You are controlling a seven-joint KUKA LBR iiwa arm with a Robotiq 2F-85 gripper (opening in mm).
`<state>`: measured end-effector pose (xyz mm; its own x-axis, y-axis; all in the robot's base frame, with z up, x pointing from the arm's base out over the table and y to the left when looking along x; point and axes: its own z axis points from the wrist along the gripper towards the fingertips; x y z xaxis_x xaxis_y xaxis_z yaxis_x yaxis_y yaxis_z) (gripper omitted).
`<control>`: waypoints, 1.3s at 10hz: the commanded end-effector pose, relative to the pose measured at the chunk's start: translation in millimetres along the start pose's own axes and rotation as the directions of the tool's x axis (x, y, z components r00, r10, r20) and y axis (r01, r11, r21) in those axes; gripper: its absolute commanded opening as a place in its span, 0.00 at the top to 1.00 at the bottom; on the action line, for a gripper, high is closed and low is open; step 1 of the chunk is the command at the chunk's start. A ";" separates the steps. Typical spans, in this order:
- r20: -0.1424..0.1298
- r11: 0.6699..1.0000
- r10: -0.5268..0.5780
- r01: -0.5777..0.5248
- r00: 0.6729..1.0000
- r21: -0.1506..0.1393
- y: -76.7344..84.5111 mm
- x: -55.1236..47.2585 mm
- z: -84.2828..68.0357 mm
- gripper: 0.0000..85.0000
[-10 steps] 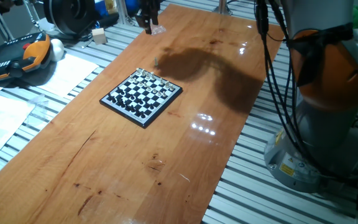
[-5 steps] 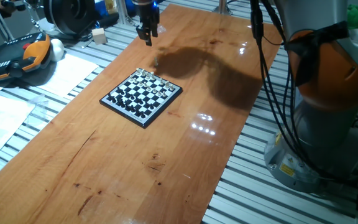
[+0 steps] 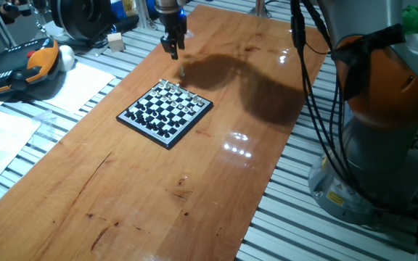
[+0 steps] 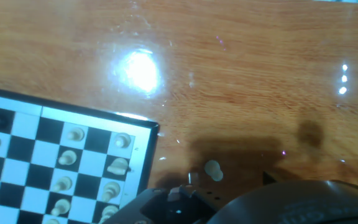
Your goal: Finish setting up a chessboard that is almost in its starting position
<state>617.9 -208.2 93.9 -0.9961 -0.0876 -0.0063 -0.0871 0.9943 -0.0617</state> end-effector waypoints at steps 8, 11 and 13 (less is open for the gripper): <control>0.004 1.000 -0.030 0.030 1.000 -0.008 0.1 6.0 27.9 0.60; 0.008 1.000 -0.027 0.027 1.000 -0.008 2.7 7.3 29.9 0.60; 0.008 1.000 -0.028 0.028 1.000 -0.006 2.5 7.4 30.0 0.60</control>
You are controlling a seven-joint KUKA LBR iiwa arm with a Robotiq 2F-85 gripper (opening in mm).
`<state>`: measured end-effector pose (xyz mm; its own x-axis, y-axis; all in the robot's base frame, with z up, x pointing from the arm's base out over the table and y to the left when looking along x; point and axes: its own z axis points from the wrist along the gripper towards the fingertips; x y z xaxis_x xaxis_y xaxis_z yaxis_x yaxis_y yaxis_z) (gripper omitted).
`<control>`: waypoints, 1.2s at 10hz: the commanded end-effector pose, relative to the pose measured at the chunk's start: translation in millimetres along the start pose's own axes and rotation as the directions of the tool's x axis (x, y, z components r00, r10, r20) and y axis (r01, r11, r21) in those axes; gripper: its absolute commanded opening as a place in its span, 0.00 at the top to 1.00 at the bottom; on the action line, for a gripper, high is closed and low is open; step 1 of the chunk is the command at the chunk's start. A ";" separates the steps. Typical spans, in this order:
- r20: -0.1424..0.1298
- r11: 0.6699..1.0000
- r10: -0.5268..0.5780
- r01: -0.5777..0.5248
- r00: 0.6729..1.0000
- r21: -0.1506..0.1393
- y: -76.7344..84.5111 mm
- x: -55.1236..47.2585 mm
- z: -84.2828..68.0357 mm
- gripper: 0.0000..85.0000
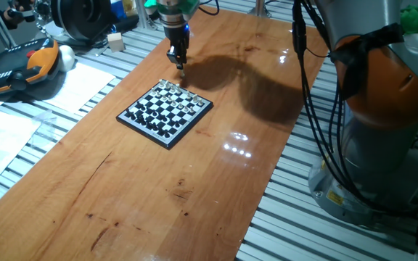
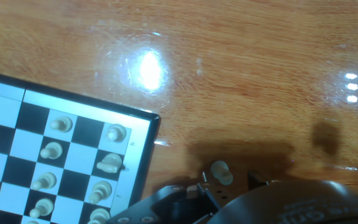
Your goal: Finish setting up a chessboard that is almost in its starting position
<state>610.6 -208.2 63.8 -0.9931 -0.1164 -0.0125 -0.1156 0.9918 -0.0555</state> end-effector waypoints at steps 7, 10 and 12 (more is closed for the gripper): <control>-0.005 1.000 -0.004 0.004 1.000 -0.007 0.7 -0.4 2.4 0.60; -0.011 1.000 -0.012 0.012 1.000 -0.009 0.2 -0.4 2.2 0.80; -0.011 1.000 -0.015 0.015 1.000 -0.009 0.4 -0.1 2.6 0.80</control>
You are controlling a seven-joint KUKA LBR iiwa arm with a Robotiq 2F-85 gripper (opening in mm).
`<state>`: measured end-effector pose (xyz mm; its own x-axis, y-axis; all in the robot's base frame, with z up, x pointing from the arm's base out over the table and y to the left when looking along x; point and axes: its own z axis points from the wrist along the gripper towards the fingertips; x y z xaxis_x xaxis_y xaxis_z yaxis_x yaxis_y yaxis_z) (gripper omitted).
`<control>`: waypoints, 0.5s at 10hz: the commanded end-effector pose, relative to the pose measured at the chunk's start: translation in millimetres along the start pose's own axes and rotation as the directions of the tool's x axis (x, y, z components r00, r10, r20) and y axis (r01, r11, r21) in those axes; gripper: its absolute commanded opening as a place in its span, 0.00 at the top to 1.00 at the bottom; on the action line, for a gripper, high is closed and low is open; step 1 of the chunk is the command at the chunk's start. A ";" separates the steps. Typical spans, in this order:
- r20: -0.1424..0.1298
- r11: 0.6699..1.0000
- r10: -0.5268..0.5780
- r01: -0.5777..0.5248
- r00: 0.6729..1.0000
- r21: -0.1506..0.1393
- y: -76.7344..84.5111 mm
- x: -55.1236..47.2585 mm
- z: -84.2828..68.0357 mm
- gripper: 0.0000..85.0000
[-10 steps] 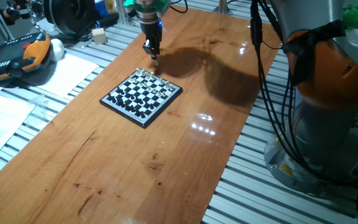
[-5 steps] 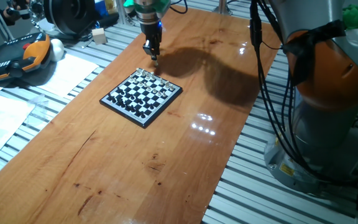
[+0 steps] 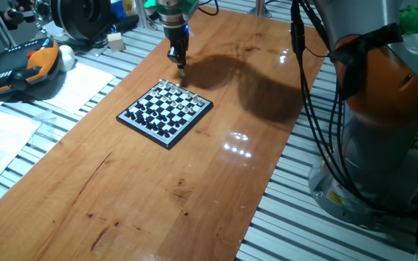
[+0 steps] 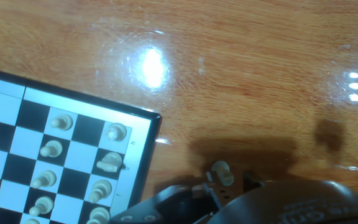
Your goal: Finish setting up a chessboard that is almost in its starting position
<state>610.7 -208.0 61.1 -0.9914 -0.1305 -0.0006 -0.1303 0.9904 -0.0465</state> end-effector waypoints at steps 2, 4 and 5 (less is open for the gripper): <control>0.003 1.000 0.000 0.000 1.000 0.000 -0.1 0.1 0.0 0.80; 0.006 1.000 -0.006 0.006 1.000 0.002 0.2 -0.1 0.2 0.80; 0.006 1.000 -0.012 0.012 1.000 0.002 0.4 -0.2 0.1 0.80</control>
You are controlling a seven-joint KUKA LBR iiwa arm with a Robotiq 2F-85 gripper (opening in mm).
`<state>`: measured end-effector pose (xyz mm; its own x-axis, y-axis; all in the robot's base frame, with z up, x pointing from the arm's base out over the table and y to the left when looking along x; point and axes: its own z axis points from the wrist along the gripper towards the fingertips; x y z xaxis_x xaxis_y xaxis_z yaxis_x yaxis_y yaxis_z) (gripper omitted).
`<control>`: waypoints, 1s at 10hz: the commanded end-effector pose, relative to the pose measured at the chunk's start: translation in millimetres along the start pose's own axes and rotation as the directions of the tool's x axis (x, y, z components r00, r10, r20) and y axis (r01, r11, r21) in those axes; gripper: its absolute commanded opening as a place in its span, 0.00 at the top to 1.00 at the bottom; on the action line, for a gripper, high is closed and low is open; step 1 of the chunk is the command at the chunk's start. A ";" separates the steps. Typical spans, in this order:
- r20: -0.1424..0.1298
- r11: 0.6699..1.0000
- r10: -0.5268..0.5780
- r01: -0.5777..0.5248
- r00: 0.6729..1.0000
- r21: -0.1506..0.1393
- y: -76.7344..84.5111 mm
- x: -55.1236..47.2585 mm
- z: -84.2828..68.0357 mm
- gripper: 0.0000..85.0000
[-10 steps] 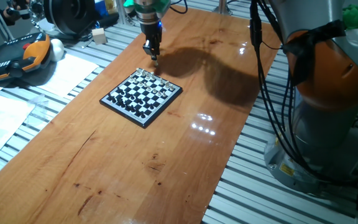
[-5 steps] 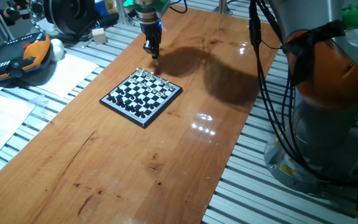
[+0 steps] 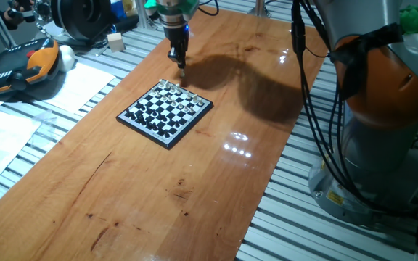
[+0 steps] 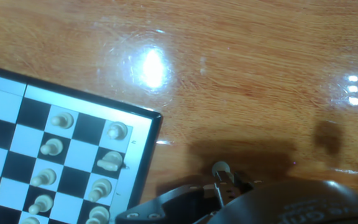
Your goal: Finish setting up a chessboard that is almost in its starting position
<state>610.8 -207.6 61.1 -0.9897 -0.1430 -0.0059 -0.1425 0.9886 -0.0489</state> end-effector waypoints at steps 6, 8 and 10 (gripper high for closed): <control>0.005 1.000 -0.022 0.022 1.000 -0.002 1.3 -1.9 -3.4 1.00; -0.007 1.000 -0.022 0.021 1.000 -0.014 2.3 -4.2 -11.9 1.00; -0.020 1.000 -0.016 0.015 1.000 -0.020 5.5 -6.2 -28.1 1.00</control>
<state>615.4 -199.4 89.2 -0.9875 -0.1566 0.0161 -0.1570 0.9872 -0.0284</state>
